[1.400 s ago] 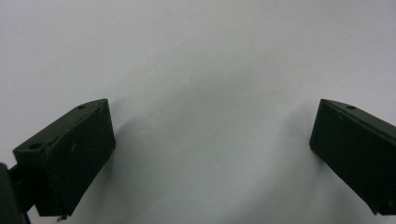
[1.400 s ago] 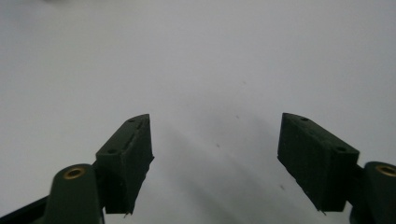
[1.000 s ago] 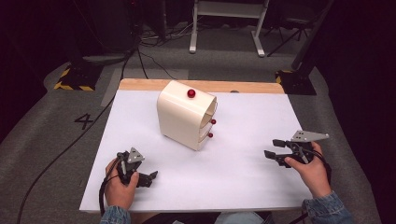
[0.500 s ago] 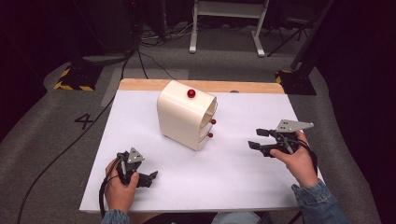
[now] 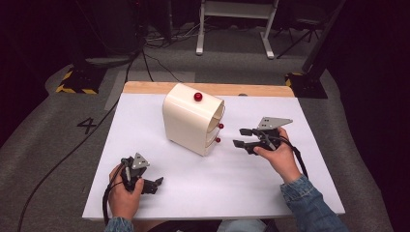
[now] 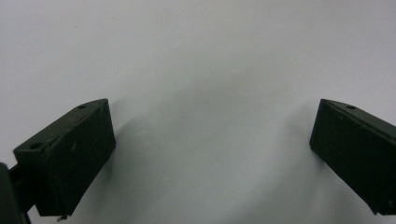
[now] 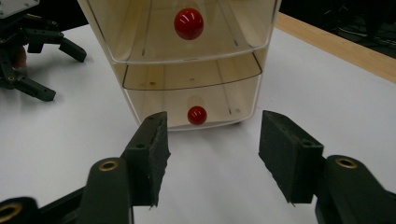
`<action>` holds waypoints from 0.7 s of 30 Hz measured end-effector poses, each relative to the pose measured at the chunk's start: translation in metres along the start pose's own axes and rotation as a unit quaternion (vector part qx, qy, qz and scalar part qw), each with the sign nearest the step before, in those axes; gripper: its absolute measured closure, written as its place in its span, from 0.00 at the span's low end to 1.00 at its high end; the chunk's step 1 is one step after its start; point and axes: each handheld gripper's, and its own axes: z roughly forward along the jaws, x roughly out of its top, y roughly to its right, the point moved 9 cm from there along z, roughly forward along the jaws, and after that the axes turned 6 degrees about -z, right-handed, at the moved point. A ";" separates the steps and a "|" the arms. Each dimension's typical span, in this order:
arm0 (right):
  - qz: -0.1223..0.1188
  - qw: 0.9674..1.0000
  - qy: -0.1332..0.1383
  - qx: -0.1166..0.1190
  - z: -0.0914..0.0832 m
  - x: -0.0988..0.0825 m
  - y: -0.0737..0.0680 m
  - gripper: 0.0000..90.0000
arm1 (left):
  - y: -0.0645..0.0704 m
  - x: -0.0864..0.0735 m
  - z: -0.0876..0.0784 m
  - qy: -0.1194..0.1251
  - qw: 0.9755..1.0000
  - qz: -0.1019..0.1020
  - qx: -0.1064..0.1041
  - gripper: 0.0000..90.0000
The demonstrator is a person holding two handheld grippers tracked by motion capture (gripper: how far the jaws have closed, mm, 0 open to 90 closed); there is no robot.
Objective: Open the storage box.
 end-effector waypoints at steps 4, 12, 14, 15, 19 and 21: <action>-0.003 1.000 0.004 0.013 0.018 -0.001 -0.001 0.52 | 0.000 0.000 0.000 0.000 1.000 0.000 0.001 0.00; -0.018 0.999 0.001 0.030 0.049 -0.006 -0.003 0.61 | 0.000 0.000 0.000 0.001 1.000 0.004 0.004 0.00; -0.019 0.999 0.000 0.032 0.052 -0.007 -0.003 0.62 | 0.000 0.000 0.000 0.001 1.000 0.003 0.003 0.00; -0.022 0.999 -0.007 0.036 0.059 -0.012 -0.004 0.64 | 0.000 0.000 0.000 0.001 1.000 0.003 0.003 0.00; -0.027 0.999 -0.010 0.042 0.067 -0.016 -0.006 0.68 | 0.000 0.000 0.000 0.000 1.000 0.003 0.003 0.00; -0.029 0.999 -0.009 0.046 0.071 -0.018 -0.008 0.72 | 0.000 0.000 0.000 0.000 1.000 0.003 0.003 0.00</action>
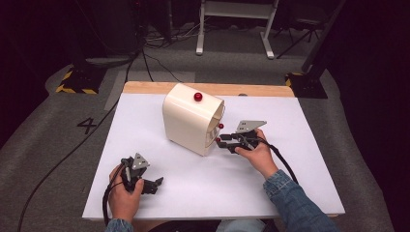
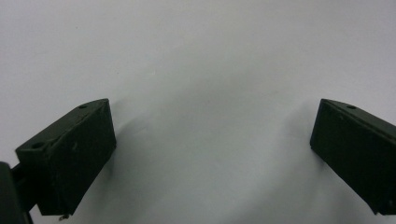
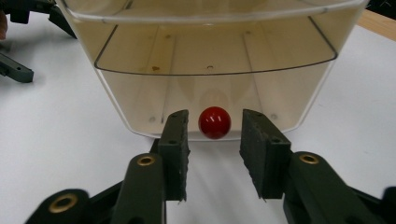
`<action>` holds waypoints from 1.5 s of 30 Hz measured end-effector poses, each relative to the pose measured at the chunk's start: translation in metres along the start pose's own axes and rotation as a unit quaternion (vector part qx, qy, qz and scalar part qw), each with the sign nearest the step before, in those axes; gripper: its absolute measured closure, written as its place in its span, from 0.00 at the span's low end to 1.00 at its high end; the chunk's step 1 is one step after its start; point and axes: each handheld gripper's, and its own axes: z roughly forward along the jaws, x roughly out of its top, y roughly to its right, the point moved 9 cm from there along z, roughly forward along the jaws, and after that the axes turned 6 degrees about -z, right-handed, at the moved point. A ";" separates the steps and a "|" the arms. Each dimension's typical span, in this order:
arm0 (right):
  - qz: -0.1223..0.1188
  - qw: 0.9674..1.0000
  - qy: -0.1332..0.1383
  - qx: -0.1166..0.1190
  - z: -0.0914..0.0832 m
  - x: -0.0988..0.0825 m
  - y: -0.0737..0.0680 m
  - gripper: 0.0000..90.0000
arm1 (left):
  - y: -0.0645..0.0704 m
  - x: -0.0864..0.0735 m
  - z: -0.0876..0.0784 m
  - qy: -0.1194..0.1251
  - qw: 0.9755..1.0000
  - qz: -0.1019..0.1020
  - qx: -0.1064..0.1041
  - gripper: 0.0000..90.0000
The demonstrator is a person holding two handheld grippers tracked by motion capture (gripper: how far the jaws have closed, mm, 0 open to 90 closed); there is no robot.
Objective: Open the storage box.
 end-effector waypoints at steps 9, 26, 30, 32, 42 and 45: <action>0.000 1.000 -0.003 -0.004 0.004 -0.003 0.000 0.82 | 0.000 0.000 0.000 0.001 1.000 -0.002 0.000 0.00; -0.009 1.000 -0.002 -0.016 -0.009 -0.003 -0.001 0.83 | 0.000 0.000 0.000 -0.001 1.000 -0.004 -0.004 0.00; -0.007 1.000 0.001 -0.019 -0.021 -0.007 -0.003 0.83 | 0.000 0.000 0.000 0.000 1.000 -0.004 -0.003 0.00; -0.006 1.000 -0.004 -0.022 -0.027 -0.011 -0.003 0.83 | 0.000 0.000 0.000 -0.002 1.000 -0.004 -0.003 0.00; 0.006 1.000 -0.002 -0.028 -0.054 -0.023 -0.007 0.83 | 0.000 0.001 0.000 -0.004 1.000 -0.003 -0.003 0.00; 0.008 1.000 -0.002 -0.029 -0.060 -0.027 -0.008 0.83 | 0.000 0.001 0.000 -0.004 1.000 -0.003 -0.003 0.00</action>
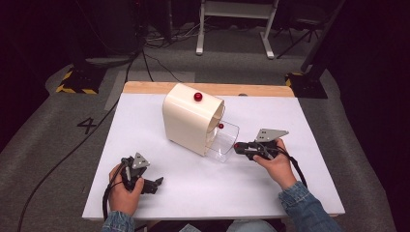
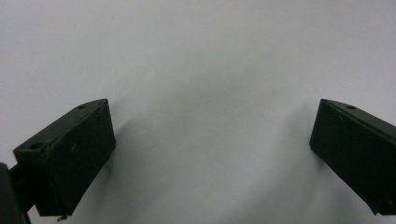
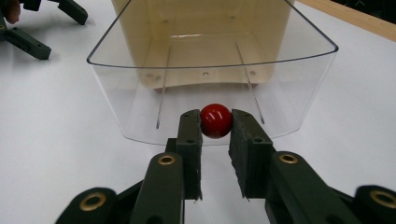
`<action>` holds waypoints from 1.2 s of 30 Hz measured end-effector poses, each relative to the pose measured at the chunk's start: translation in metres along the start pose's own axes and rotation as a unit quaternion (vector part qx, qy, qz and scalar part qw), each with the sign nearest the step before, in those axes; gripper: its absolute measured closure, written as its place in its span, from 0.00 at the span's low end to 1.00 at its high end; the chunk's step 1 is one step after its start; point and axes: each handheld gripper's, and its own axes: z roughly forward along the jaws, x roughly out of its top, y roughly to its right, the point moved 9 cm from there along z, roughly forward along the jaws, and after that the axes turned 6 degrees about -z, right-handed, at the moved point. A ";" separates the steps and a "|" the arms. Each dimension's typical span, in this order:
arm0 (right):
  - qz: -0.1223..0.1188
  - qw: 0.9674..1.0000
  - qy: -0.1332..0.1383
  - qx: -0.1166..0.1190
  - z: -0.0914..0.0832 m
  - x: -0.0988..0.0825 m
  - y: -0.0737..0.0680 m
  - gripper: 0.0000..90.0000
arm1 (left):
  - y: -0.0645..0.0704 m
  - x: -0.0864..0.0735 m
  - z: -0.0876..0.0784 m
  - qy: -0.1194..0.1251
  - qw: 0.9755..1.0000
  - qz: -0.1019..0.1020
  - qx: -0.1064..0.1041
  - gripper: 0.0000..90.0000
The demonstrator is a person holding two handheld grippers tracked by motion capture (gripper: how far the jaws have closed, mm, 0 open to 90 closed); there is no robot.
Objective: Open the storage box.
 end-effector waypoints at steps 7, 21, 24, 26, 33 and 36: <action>0.007 1.000 -0.006 -0.004 -0.011 -0.010 0.000 0.82 | 0.000 0.000 0.000 -0.001 1.000 -0.003 -0.002 0.00; 0.013 0.999 -0.047 -0.002 -0.006 -0.030 0.002 0.77 | 0.001 0.000 0.000 -0.002 1.000 -0.004 -0.002 0.00; 0.014 0.998 -0.059 -0.006 -0.004 -0.037 0.003 0.73 | 0.001 0.000 0.000 -0.001 1.000 -0.003 -0.002 0.00; 0.018 0.998 -0.064 -0.006 -0.004 -0.040 0.004 0.70 | 0.000 0.000 0.000 -0.002 1.000 -0.003 -0.002 0.00; 0.028 0.996 -0.076 -0.020 -0.016 -0.047 0.007 0.55 | 0.001 0.000 0.000 -0.003 1.000 -0.004 -0.003 0.00; 0.044 0.996 -0.068 -0.031 -0.027 -0.046 0.009 0.54 | 0.001 0.000 0.000 -0.002 1.000 -0.004 -0.003 0.00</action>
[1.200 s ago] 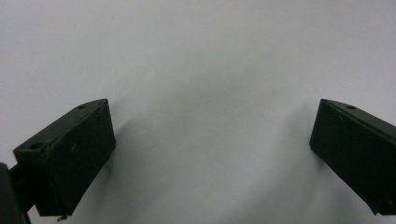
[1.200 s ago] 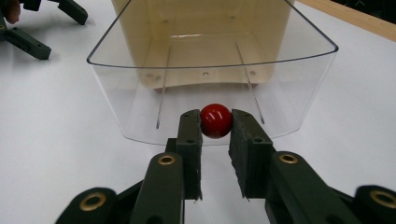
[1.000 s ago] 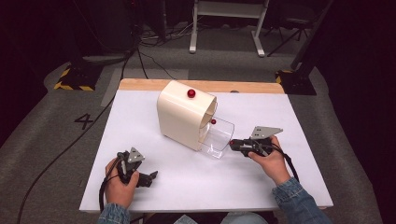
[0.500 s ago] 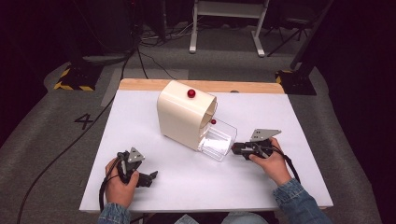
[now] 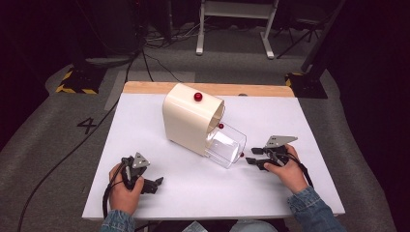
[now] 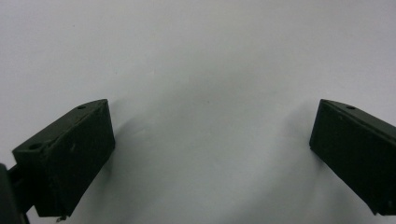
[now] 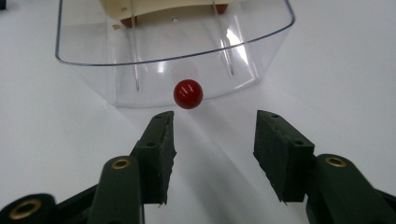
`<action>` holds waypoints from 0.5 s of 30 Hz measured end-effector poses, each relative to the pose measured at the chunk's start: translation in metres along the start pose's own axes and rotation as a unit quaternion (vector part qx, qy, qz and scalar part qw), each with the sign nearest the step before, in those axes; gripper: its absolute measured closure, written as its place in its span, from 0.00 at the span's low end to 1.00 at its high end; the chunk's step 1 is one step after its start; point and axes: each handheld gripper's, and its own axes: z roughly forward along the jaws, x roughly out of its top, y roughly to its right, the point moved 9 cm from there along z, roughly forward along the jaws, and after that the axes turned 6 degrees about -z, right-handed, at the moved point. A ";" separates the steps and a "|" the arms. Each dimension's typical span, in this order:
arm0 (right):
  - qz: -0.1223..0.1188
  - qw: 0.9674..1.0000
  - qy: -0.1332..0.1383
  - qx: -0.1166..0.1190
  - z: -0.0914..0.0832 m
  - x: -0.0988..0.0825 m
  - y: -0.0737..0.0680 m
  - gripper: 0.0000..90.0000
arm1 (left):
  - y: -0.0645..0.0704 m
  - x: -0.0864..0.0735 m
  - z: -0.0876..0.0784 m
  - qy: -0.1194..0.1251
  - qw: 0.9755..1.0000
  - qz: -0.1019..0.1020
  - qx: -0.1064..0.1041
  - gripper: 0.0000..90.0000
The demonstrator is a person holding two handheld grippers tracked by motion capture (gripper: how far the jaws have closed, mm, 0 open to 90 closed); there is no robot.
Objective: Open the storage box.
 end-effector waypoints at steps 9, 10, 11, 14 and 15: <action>0.010 0.998 0.059 -0.014 -0.039 0.023 0.000 0.51 | 0.000 0.000 0.000 -0.001 1.000 0.000 0.000 0.00; 0.010 0.998 0.066 -0.014 -0.043 0.028 -0.001 0.51 | 0.000 0.000 0.000 -0.001 1.000 0.000 0.000 0.00; 0.009 0.997 0.073 -0.015 -0.047 0.032 -0.001 0.51 | 0.000 0.000 0.000 -0.002 1.000 0.000 0.000 0.00; 0.005 0.995 0.096 -0.016 -0.058 0.044 -0.005 0.51 | 0.000 0.000 0.000 -0.002 1.000 0.000 0.000 0.00; 0.005 0.995 0.101 -0.016 -0.061 0.048 -0.006 0.51 | 0.000 0.000 0.000 -0.002 1.000 0.000 0.000 0.00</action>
